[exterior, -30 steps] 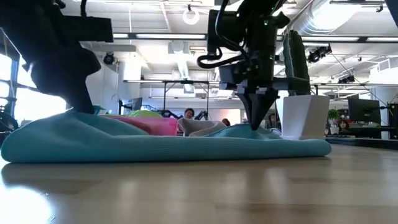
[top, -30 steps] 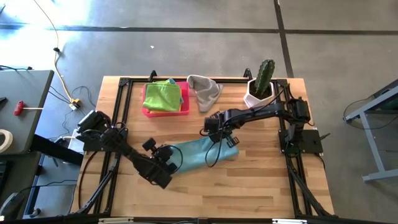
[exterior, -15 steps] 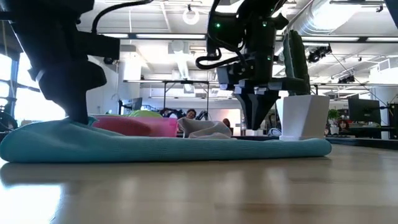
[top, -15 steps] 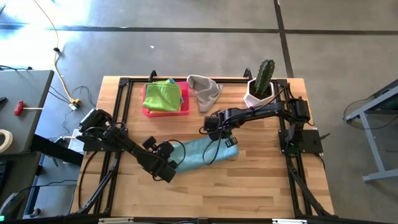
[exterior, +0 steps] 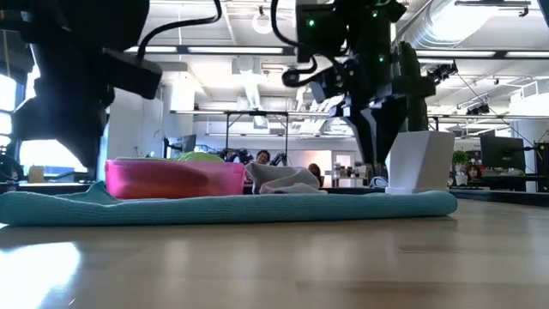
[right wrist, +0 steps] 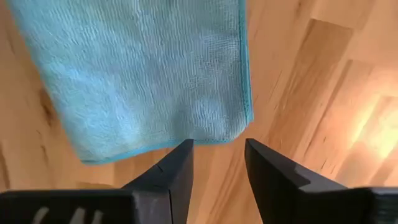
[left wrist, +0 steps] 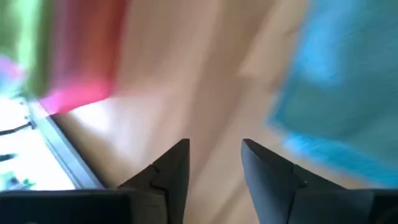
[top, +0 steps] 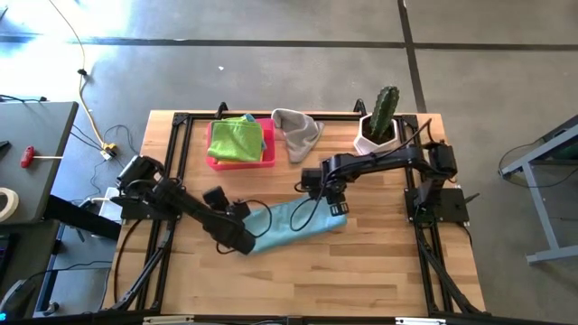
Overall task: Fold microfiber towels
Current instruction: Fold the blue towel on the table
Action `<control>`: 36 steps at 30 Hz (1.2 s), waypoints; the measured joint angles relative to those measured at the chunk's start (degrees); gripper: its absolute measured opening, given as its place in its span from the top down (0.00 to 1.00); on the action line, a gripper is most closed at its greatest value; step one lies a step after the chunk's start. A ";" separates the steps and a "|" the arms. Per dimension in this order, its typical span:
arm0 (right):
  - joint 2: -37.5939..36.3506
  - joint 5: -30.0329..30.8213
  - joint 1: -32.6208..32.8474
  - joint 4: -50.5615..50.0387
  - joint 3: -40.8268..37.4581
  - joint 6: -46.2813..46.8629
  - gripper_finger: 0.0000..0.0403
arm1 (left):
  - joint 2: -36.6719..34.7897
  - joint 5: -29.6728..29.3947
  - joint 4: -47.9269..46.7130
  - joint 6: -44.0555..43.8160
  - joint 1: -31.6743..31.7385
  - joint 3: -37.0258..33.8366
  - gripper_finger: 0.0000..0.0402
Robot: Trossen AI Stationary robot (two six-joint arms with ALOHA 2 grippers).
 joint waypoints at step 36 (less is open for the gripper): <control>-23.97 -9.61 -1.43 36.58 -40.15 56.64 0.66 | -1.74 7.83 35.12 14.09 -6.01 -12.57 0.99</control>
